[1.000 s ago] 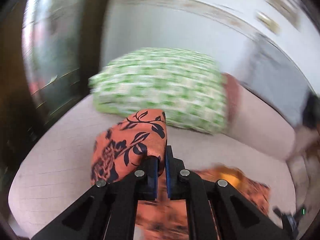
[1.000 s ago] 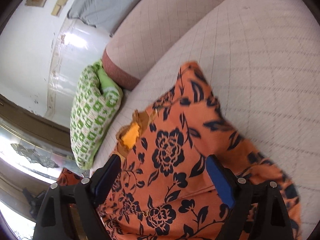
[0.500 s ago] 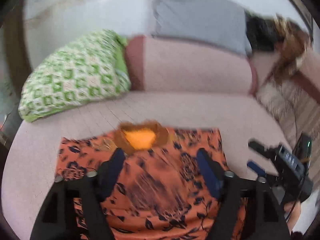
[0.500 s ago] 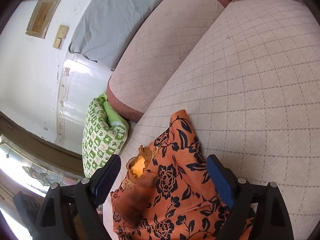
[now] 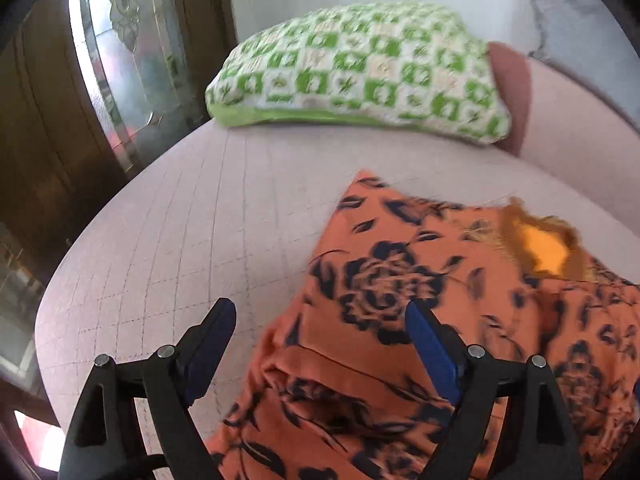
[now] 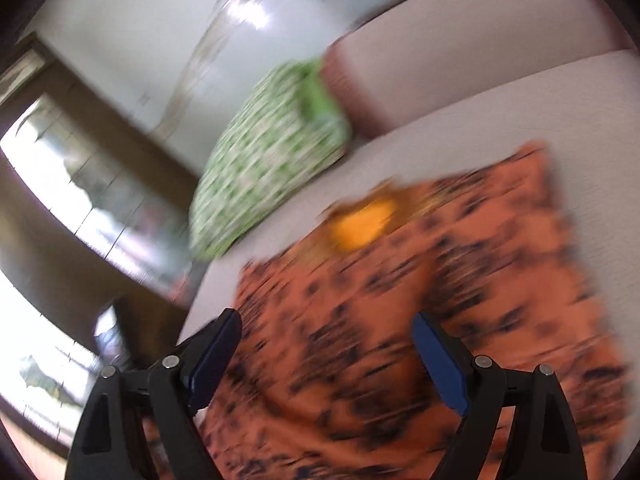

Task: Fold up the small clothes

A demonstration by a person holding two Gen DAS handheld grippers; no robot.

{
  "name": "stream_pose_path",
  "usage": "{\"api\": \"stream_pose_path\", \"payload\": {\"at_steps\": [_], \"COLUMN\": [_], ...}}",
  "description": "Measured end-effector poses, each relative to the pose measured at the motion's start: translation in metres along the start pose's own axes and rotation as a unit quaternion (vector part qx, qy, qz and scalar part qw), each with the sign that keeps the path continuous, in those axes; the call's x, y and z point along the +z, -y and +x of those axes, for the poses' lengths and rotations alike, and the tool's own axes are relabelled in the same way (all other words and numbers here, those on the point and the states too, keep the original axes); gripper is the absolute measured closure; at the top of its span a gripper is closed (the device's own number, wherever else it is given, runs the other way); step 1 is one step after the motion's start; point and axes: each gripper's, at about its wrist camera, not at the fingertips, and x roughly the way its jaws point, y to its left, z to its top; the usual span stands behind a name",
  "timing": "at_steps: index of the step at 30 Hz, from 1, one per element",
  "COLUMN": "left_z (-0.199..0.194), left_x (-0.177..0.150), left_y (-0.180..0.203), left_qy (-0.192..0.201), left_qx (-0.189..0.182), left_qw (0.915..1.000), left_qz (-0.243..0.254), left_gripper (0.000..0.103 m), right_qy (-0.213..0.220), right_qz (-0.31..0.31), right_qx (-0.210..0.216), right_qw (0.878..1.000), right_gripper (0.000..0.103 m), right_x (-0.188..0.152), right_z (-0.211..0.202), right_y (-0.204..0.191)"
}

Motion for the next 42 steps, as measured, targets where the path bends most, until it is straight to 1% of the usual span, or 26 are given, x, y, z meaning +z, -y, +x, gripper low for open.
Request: {"api": "stream_pose_path", "payload": {"at_steps": [2,4,6,8,10,13,14,15,16,17,18,19,20,21,23,25,27,29,32,34,35,37,38,39,40,42], "left_z": [0.006,0.017,0.028,0.038,0.037,0.038,0.040,0.040,0.040,0.039,0.039,0.039,0.039,0.037,0.036,0.035,0.034,0.034,0.035,0.038,0.039,0.040,0.040,0.040,0.040,0.038], "left_x": [0.001,0.001,-0.002,-0.009,-0.011,-0.010,-0.007,-0.006,-0.005,-0.004,-0.003,-0.003,-0.004,-0.004,-0.005,-0.006,-0.007,-0.007,-0.006,-0.005,-0.005,-0.004,-0.003,-0.003,-0.002,-0.002], "left_y": [-0.004,-0.006,-0.010,-0.013,-0.013,-0.011,-0.010,-0.011,-0.011,-0.012,-0.013,-0.012,-0.013,-0.011,-0.008,-0.005,-0.007,-0.014,-0.022,-0.025,-0.026,-0.025,-0.024,-0.024,-0.023,-0.022], "left_qy": [0.005,-0.011,-0.037,-0.061,-0.057,-0.051,-0.051,-0.053,-0.055,-0.057,-0.058,-0.059,-0.057,-0.055,-0.053,-0.051,-0.050,-0.048,-0.047,-0.051,-0.053,-0.055,-0.056,-0.057,-0.059,-0.056], "left_qx": [0.041,0.061,0.054,0.047,0.044,0.047,0.047,0.046,0.045,0.044,0.043,0.044,0.047,0.050,0.055,0.063,0.062,0.063,0.060,0.053,0.051,0.053,0.053,0.052,0.051,0.057], "left_qw": [0.9992,0.9981,0.9979,0.9970,0.9974,0.9973,0.9972,0.9973,0.9973,0.9973,0.9972,0.9972,0.9971,0.9971,0.9970,0.9966,0.9967,0.9968,0.9970,0.9973,0.9972,0.9971,0.9970,0.9970,0.9969,0.9968], "left_qz": [0.000,0.003,-0.001,0.002,0.008,0.025,0.026,0.023,0.020,0.017,0.016,0.015,0.015,0.016,0.016,0.020,0.017,0.013,0.011,0.009,0.008,0.006,0.004,0.003,0.001,0.002], "left_gripper": [0.016,0.016,0.016,0.016,0.016,0.016,0.016,0.016,0.016,0.016,0.016,0.016,0.016,0.016,0.016,0.016,0.016,0.016,0.016,0.016,0.016,0.016,0.016,0.016,0.016,0.016], "right_qy": [-0.031,-0.050,-0.063,-0.078,-0.093,-0.086,-0.066,-0.032,-0.011,0.019,0.064,0.095,0.123,0.132,0.128,0.085,0.018,-0.028,-0.085,-0.082,-0.073,-0.040,-0.014,-0.001,0.018,0.065], "right_qz": [0.006,0.035,0.058,0.069,0.083,0.079,0.071,0.057,0.052,0.049,0.051,0.055,0.064,0.068,0.055,0.023,0.010,0.010,0.048,0.076,0.084,0.083,0.082,0.087,0.102,0.133], "right_qx": [0.032,0.054,0.065,0.065,0.064,0.033,0.002,-0.048,-0.087,-0.152,-0.211,-0.236,-0.242,-0.229,-0.173,-0.098,-0.022,0.001,0.010,0.009,0.000,-0.047,-0.102,-0.152,-0.187,-0.214], "right_qw": [0.999,0.997,0.994,0.992,0.990,0.993,0.995,0.997,0.995,0.987,0.974,0.966,0.960,0.962,0.975,0.991,1.000,1.000,0.995,0.994,0.994,0.995,0.991,0.985,0.977,0.965], "right_gripper": [0.022,0.023,0.023,0.023,0.023,0.031,0.031,0.031,0.031,0.031,0.031,0.030,0.030,0.030,0.030,0.030,0.030,0.030,0.031,0.036,0.042,0.043,0.043,0.043,0.046,0.048], "right_x": [-0.011,-0.018,-0.025,-0.033,-0.039,-0.036,-0.031,-0.023,-0.019,-0.013,-0.008,-0.005,-0.001,0.001,0.000,-0.007,-0.020,-0.032,-0.047,-0.049,-0.044,-0.034,-0.027,-0.024,-0.020,-0.014], "right_z": [0.024,0.043,0.061,0.076,0.090,0.089,0.080,0.065,0.055,0.039,0.017,0.000,-0.019,-0.028,-0.032,-0.014,0.020,0.054,0.100,0.107,0.104,0.087,0.073,0.061,0.048,0.016], "right_y": [-0.012,-0.014,-0.014,-0.015,-0.015,-0.011,-0.009,-0.005,-0.001,0.006,0.015,0.022,0.029,0.030,0.020,-0.004,-0.027,-0.040,-0.032,-0.021,-0.016,-0.009,0.001,0.011,0.023,0.041]}}
